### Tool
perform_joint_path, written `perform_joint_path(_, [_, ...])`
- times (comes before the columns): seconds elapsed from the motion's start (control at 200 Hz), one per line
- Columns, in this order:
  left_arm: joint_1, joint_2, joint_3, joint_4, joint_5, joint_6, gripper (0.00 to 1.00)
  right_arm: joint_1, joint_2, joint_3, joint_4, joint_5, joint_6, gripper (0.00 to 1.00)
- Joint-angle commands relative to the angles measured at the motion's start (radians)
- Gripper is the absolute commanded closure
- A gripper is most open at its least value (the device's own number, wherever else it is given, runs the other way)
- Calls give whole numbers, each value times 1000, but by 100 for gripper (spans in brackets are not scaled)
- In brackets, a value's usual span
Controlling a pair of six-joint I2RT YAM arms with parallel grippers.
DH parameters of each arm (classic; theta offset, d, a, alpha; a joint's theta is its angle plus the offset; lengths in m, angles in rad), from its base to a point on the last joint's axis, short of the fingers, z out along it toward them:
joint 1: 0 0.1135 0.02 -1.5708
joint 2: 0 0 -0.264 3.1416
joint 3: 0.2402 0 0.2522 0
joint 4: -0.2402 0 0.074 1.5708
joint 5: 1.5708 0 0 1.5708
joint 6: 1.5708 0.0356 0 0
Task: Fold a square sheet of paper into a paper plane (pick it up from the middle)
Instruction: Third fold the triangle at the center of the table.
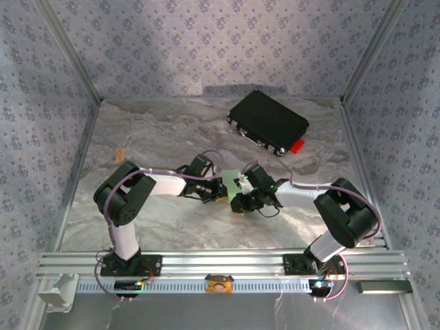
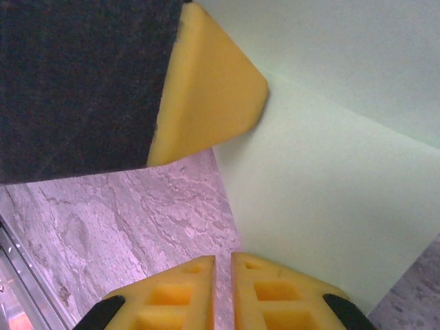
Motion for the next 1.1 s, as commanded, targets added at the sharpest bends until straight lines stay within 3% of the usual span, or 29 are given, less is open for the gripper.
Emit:
perform_joint_path(0.0, [1, 29, 8, -52, -34, 25, 98, -1, -39, -12, -12, -10, 2, 84])
perform_joint_path(0.445, [2, 34, 5, -37, -37, 20, 98, -10, -105, -25, -22, -22, -2, 82])
perform_joint_path(0.555, [1, 35, 4, -34, -37, 22, 98, -12, -121, -19, -56, 51, 7, 82])
perform_joint_path(0.655, [1, 37, 4, -32, -34, 22, 98, -24, -127, -12, -52, 39, 6, 84])
perform_joint_path(0.819, [1, 37, 8, -38, -33, 25, 98, 17, -109, 11, -52, -28, -18, 86])
perform_joint_path(1.094, [2, 36, 11, -47, -34, 28, 99, 55, -12, 57, -116, 60, -34, 88])
